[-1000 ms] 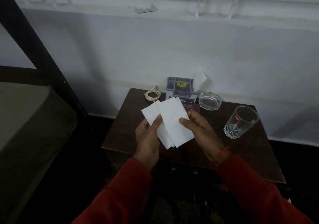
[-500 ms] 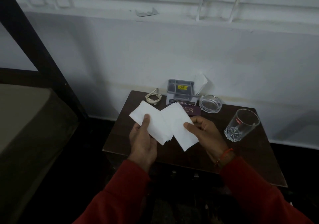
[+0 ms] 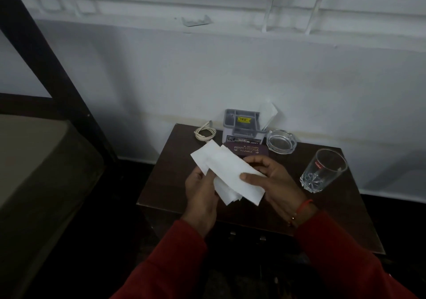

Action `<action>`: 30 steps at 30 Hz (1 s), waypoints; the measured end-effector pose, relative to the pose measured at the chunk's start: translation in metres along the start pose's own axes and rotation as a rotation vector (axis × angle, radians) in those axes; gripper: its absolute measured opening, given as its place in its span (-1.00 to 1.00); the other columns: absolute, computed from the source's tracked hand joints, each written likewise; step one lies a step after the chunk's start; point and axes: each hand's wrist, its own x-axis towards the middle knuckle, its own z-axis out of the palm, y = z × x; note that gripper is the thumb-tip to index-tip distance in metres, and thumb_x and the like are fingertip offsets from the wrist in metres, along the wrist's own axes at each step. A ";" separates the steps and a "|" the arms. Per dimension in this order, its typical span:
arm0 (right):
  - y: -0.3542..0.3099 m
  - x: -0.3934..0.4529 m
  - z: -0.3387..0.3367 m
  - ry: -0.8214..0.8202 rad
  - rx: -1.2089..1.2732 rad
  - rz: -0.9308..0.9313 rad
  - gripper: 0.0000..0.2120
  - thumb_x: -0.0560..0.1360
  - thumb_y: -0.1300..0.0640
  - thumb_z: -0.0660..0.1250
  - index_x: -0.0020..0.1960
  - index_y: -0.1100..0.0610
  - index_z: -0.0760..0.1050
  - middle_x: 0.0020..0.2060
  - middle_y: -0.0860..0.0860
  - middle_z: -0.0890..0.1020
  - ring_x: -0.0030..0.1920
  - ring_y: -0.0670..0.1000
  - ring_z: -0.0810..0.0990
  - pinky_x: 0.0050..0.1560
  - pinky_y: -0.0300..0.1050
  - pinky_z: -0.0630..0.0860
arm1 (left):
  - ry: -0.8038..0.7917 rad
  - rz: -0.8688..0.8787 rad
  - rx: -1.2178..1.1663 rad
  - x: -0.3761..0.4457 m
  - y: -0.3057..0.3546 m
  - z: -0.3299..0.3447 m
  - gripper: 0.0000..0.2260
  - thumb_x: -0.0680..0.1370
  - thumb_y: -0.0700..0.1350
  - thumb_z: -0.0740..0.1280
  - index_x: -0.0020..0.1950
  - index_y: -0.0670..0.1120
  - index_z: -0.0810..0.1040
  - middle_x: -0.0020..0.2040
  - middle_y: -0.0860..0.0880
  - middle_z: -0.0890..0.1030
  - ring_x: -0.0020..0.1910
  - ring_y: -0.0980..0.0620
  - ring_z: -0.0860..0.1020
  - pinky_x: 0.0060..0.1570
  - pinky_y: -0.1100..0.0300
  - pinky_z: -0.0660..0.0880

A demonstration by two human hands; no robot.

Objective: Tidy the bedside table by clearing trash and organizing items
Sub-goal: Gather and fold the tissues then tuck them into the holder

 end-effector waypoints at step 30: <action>0.006 -0.002 0.024 0.080 0.384 0.091 -0.67 0.45 0.40 0.42 0.20 0.32 0.52 0.05 0.22 0.67 -0.03 0.09 0.68 -0.16 -0.08 0.67 | 0.064 0.021 -0.149 -0.006 0.007 0.007 -0.89 0.61 -0.13 0.39 0.11 -0.04 0.66 0.01 -0.08 0.76 -0.07 -0.02 0.74 -0.12 0.06 0.69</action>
